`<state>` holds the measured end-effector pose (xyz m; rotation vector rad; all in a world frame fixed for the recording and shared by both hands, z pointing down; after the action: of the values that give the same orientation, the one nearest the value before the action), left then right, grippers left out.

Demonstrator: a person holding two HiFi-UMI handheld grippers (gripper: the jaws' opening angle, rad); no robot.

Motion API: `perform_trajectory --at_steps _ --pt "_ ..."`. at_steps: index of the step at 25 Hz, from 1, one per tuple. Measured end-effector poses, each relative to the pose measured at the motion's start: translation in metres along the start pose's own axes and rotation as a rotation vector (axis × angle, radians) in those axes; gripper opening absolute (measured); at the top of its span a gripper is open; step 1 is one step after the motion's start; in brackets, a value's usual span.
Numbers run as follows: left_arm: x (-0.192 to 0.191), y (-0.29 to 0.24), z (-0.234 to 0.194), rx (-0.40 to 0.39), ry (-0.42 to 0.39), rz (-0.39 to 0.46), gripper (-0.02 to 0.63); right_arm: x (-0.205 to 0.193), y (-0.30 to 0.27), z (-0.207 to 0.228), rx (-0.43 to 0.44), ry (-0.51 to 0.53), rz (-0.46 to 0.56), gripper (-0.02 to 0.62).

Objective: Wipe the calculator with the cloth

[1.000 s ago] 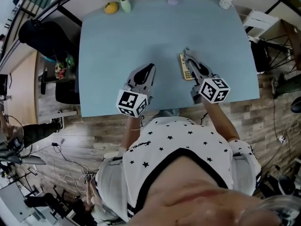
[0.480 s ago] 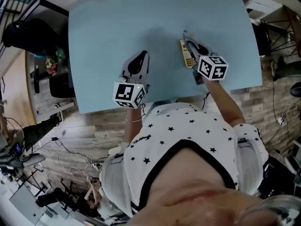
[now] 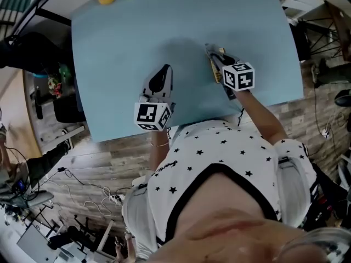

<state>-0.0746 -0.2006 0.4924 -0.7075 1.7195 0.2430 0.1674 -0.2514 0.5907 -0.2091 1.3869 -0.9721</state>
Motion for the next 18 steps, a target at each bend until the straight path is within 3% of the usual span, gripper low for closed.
perform_trajectory --at_steps 10,18 --pt "0.008 -0.008 -0.006 -0.002 -0.017 0.000 0.035 -0.008 -0.024 -0.002 0.011 0.029 -0.066 0.048" --pt "0.020 -0.008 -0.002 0.046 -0.025 0.016 0.035 -0.004 -0.026 0.010 0.028 0.037 -0.080 0.049"
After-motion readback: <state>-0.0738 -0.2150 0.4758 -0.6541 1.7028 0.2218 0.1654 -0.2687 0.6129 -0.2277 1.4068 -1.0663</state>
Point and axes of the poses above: the fingertips, and each gripper's own axes: y backward along the fingers, z to its right, x out of its top, the point moved 6 cm from there along y, backward along the fingers, and after that the axes turned 3 degrees about y, right-handed, at the moved point
